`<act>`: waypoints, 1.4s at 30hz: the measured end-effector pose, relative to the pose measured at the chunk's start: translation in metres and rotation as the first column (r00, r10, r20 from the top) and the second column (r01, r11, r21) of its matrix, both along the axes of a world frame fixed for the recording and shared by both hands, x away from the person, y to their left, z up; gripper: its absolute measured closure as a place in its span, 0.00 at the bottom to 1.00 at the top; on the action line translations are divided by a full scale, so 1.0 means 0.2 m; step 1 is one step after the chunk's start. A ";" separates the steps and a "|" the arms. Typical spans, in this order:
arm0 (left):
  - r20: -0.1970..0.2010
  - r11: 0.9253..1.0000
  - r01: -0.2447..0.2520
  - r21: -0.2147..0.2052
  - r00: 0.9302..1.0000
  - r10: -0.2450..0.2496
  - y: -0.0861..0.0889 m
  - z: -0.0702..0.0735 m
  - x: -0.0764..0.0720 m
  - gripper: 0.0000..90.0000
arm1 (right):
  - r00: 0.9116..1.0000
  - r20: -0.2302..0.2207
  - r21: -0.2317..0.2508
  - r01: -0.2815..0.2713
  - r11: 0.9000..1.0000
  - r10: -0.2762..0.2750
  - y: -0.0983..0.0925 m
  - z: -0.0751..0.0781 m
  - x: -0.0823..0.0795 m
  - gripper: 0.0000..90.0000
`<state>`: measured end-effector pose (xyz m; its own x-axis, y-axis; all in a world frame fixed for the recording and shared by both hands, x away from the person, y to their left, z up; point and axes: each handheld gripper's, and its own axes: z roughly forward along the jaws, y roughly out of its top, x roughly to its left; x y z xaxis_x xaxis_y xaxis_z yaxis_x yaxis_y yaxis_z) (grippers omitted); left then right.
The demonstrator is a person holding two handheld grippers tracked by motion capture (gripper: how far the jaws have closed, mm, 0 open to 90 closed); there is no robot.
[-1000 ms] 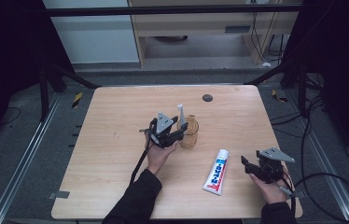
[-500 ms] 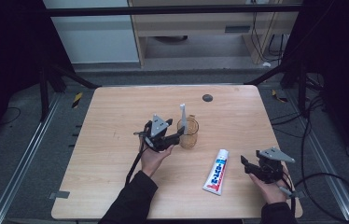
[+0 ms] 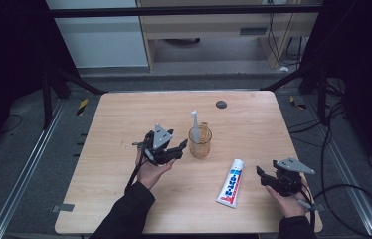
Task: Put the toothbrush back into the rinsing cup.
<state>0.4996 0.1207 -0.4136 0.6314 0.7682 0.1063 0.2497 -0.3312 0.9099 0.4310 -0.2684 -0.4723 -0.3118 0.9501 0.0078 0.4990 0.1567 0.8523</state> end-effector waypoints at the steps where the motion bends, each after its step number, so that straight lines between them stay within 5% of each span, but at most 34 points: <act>1: -0.009 1.000 0.000 0.004 1.000 0.000 0.02 -0.01 -0.01 0.42 | 1.000 0.002 -0.007 -0.004 1.000 0.004 0.00 0.00 0.00 0.37; 14: -0.090 0.998 -0.050 0.031 0.995 0.052 0.32 -0.11 -0.16 0.42 | 0.999 -0.023 -0.018 -0.042 0.999 0.041 0.06 0.02 -0.02 0.38; 26: -0.146 0.982 -0.187 0.034 0.971 0.190 0.63 -0.19 -0.30 0.49 | 0.995 -0.048 -0.006 -0.089 0.996 0.088 0.10 0.02 -0.04 0.47; 42: -0.176 0.964 -0.242 0.107 0.950 0.257 0.75 -0.24 -0.37 0.52 | 0.979 -0.107 0.023 -0.174 0.984 0.176 0.23 0.03 -0.11 0.69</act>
<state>0.4264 0.2701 -0.4619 0.4353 0.8972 0.0751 0.4964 -0.3087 0.8113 0.4095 -0.2225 -0.4670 -0.4697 0.8806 0.0629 0.5542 0.2386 0.7975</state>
